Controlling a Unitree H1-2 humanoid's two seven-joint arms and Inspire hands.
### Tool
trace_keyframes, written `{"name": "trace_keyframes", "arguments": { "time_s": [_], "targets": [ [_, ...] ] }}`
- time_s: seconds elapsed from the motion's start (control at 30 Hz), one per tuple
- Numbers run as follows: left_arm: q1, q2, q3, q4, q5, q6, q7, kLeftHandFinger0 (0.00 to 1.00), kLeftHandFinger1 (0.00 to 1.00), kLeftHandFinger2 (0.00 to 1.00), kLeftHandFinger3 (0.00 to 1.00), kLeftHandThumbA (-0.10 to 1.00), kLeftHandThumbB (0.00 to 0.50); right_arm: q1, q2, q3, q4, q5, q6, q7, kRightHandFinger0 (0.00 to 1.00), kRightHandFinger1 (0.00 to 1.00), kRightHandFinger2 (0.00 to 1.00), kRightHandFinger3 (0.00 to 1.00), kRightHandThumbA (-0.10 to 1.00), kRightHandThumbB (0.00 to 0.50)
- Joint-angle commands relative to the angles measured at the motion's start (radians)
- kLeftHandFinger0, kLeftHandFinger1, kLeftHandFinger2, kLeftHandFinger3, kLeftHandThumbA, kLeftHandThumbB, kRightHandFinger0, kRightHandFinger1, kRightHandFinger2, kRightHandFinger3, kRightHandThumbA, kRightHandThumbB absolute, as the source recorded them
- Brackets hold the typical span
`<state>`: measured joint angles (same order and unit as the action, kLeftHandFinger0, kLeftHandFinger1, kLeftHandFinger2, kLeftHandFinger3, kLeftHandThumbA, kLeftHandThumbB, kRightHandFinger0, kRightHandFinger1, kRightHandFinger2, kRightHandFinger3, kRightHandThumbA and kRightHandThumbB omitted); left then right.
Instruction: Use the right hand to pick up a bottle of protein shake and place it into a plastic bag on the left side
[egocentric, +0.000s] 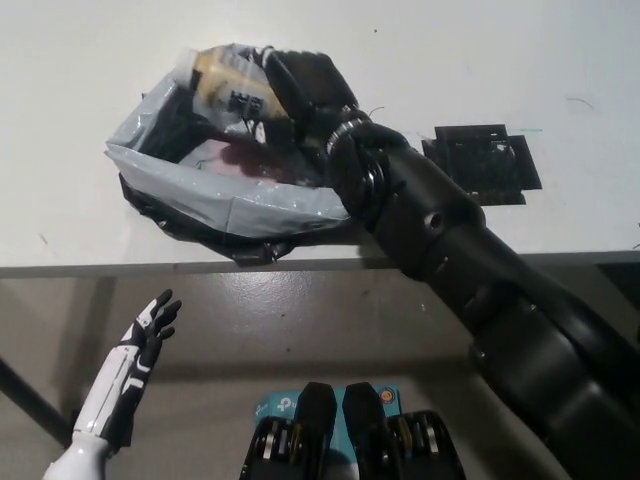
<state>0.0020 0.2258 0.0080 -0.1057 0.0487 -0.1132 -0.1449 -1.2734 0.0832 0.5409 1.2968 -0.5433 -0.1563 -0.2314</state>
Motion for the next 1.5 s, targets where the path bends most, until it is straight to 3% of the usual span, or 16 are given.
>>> {"name": "trace_keyframes", "arguments": {
  "time_s": [0.0, 0.03, 0.07, 0.13, 0.23, 0.43, 0.53, 0.63, 0.7, 0.77, 0.8, 1.0, 1.13, 1.23, 1.4, 1.47],
  "targets": [
    [-0.033, 0.01, -0.011, -0.021, -0.014, 0.01, -0.02, 1.0, 1.0, 1.0, 1.0, 1.0, 0.299, -0.013, -0.01, -0.043, 0.007, 0.058, -0.046, 0.141, 0.71, 0.88, 0.99, 1.0, 0.56, 0.386],
    [-0.033, 0.005, -0.015, -0.018, -0.022, 0.016, -0.024, 1.0, 1.0, 1.0, 1.0, 1.0, 0.309, 0.005, -0.014, -0.083, 0.015, 0.112, -0.042, 0.267, 1.0, 1.0, 1.0, 1.0, 0.67, 0.434],
    [-0.034, 0.003, -0.017, -0.014, -0.023, 0.011, -0.024, 1.0, 1.0, 1.0, 1.0, 1.0, 0.295, 0.012, -0.015, -0.098, 0.014, 0.127, -0.035, 0.299, 1.0, 1.0, 1.0, 1.0, 0.7, 0.485],
    [-0.027, 0.003, -0.023, -0.007, -0.021, -0.002, -0.028, 1.0, 1.0, 1.0, 1.0, 1.0, 0.289, 0.041, -0.013, -0.142, 0.01, 0.176, -0.012, 0.381, 1.0, 1.0, 1.0, 1.0, 0.68, 0.497],
    [-0.03, 0.0, -0.024, -0.005, -0.046, 0.014, -0.038, 1.0, 1.0, 1.0, 1.0, 1.0, 0.317, 0.057, -0.013, -0.17, 0.016, 0.195, 0.011, 0.448, 1.0, 1.0, 1.0, 1.0, 0.77, 0.491],
    [-0.03, 0.004, -0.031, -0.002, -0.05, 0.016, -0.046, 1.0, 1.0, 1.0, 1.0, 1.0, 0.294, 0.058, -0.025, -0.256, -0.033, 0.265, 0.007, 0.52, 1.0, 1.0, 1.0, 1.0, 0.85, 0.482],
    [-0.032, 0.006, -0.034, 0.001, -0.061, 0.018, -0.055, 1.0, 1.0, 1.0, 1.0, 1.0, 0.283, 0.053, -0.027, -0.311, -0.068, 0.315, 0.027, 0.567, 1.0, 1.0, 1.0, 1.0, 0.81, 0.454],
    [-0.026, 0.006, -0.034, -0.001, -0.064, 0.02, -0.058, 1.0, 1.0, 1.0, 1.0, 1.0, 0.272, 0.053, -0.024, -0.377, -0.15, 0.384, 0.07, 0.624, 1.0, 1.0, 1.0, 1.0, 0.83, 0.468],
    [-0.018, 0.008, -0.035, -0.006, -0.051, 0.015, -0.054, 1.0, 1.0, 1.0, 1.0, 1.0, 0.253, 0.063, -0.025, -0.409, -0.246, 0.427, 0.085, 0.66, 1.0, 1.0, 1.0, 1.0, 0.87, 0.463],
    [-0.019, 0.005, -0.032, -0.015, -0.09, 0.041, -0.068, 1.0, 1.0, 1.0, 1.0, 0.95, 0.252, 0.067, -0.041, -0.425, -0.408, 0.453, 0.129, 0.679, 1.0, 1.0, 1.0, 1.0, 0.97, 0.5],
    [-0.023, 0.007, -0.033, -0.016, -0.085, 0.044, -0.067, 1.0, 1.0, 1.0, 1.0, 0.95, 0.253, 0.073, -0.04, -0.459, -0.49, 0.496, 0.164, 0.679, 1.0, 1.0, 1.0, 1.0, 0.91, 0.494],
    [-0.017, 0.018, -0.041, -0.017, -0.01, 0.023, -0.045, 1.0, 1.0, 1.0, 1.0, 1.0, 0.291, 0.067, -0.053, -0.56, -0.84, 0.664, 0.282, 0.7, 1.0, 1.0, 1.0, 1.0, 0.89, 0.5],
    [-0.024, 0.006, -0.036, -0.01, -0.047, 0.023, -0.053, 1.0, 1.0, 1.0, 1.0, 0.98, 0.268, 0.056, -0.08, -0.653, -1.075, 0.79, 0.4, 0.667, 1.0, 1.0, 1.0, 1.0, 0.95, 0.5],
    [-0.003, 0.0, -0.039, -0.015, -0.037, 0.017, -0.047, 1.0, 1.0, 1.0, 1.0, 0.99, 0.266, 0.088, -0.107, -0.687, -1.218, 0.845, 0.468, 0.658, 1.0, 1.0, 1.0, 1.0, 0.93, 0.5],
    [-0.004, 0.001, -0.02, -0.014, -0.041, 0.013, -0.034, 1.0, 1.0, 1.0, 1.0, 1.0, 0.28, 0.19, -0.199, -0.717, -1.499, 0.819, 0.458, 0.614, 1.0, 1.0, 1.0, 1.0, 0.93, 0.5],
    [-0.001, 0.0, -0.009, -0.021, -0.057, 0.031, -0.031, 1.0, 1.0, 1.0, 1.0, 1.0, 0.293, 0.252, -0.237, -0.723, -1.641, 0.808, 0.45, 0.602, 1.0, 1.0, 1.0, 1.0, 1.0, 0.463]
  ]
}}
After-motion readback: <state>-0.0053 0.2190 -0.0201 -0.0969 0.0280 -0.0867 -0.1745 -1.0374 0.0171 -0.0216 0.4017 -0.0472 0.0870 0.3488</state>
